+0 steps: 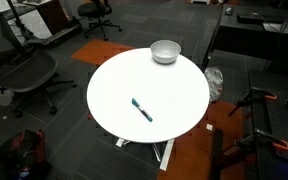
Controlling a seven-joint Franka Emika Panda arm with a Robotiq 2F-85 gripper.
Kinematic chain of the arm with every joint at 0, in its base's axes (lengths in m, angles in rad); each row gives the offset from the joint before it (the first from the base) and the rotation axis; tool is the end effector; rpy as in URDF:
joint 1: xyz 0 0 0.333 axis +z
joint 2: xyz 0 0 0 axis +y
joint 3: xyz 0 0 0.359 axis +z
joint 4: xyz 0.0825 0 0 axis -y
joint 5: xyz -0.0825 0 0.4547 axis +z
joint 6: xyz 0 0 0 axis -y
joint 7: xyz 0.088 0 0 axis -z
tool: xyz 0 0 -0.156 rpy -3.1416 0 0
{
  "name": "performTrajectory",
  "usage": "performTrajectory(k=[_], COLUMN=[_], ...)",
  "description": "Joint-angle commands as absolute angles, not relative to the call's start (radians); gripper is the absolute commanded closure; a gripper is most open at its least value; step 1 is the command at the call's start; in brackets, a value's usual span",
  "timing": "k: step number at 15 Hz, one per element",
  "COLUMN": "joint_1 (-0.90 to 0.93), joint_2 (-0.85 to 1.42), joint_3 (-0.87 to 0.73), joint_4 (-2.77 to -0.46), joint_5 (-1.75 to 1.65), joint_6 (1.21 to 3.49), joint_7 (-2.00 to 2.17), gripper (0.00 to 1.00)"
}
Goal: Pick the pen on the table and put it in the bowl
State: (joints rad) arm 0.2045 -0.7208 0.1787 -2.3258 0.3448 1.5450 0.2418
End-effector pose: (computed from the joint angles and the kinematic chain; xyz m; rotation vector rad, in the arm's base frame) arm 0.3154 0.1971 0.5616 -2.9339 -0.1333 0.1905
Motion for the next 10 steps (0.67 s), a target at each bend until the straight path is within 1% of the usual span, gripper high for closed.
performTrajectory(k=[1, 10], joint_1=[0.162, 0.113], joint_2=[-0.699, -0.621], joint_3=[0.197, 0.238], joint_4=[-2.332, -2.424], joint_5=[0.337, 0.269], joint_6=[1.578, 1.869], joint_7=[0.221, 0.277], gripper=[0.0, 0.0])
